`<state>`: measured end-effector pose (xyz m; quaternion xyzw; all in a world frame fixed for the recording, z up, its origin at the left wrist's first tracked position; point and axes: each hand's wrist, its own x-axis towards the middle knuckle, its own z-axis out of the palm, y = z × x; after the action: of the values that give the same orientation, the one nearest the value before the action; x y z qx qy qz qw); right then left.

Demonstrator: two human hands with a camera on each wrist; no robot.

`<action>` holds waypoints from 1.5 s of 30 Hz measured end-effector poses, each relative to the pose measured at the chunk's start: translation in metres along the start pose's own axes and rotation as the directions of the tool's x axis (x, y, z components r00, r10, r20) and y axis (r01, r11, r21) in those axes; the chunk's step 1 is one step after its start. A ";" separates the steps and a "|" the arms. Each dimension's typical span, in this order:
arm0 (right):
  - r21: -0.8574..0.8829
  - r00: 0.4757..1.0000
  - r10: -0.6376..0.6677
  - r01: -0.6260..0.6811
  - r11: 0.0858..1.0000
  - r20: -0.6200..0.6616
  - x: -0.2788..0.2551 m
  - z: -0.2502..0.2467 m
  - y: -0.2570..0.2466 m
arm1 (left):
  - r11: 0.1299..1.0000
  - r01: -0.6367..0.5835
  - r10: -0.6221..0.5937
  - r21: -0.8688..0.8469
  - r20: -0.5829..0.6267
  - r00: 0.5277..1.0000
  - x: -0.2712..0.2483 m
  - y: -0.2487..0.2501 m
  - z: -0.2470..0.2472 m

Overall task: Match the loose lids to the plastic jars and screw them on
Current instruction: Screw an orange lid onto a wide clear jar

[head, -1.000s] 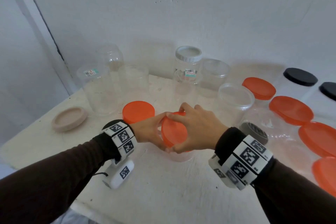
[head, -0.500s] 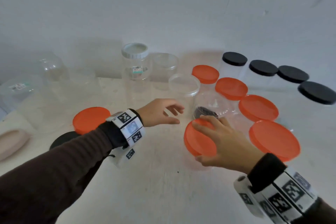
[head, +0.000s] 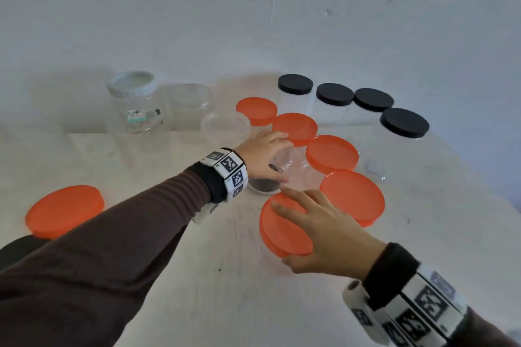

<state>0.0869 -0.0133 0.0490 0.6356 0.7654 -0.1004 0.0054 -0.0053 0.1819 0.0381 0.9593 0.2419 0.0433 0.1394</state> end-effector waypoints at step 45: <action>0.000 0.956 0.199 -0.204 0.979 -0.215 0.107 -0.004 -0.003 | 0.935 0.326 -0.340 -0.138 -0.088 0.936 -0.191 -0.049 0.005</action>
<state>0.0639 0.0912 0.0393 0.7172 0.6939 -0.0219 -0.0599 -0.1944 0.1310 0.0168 0.8903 0.4052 0.0865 0.1891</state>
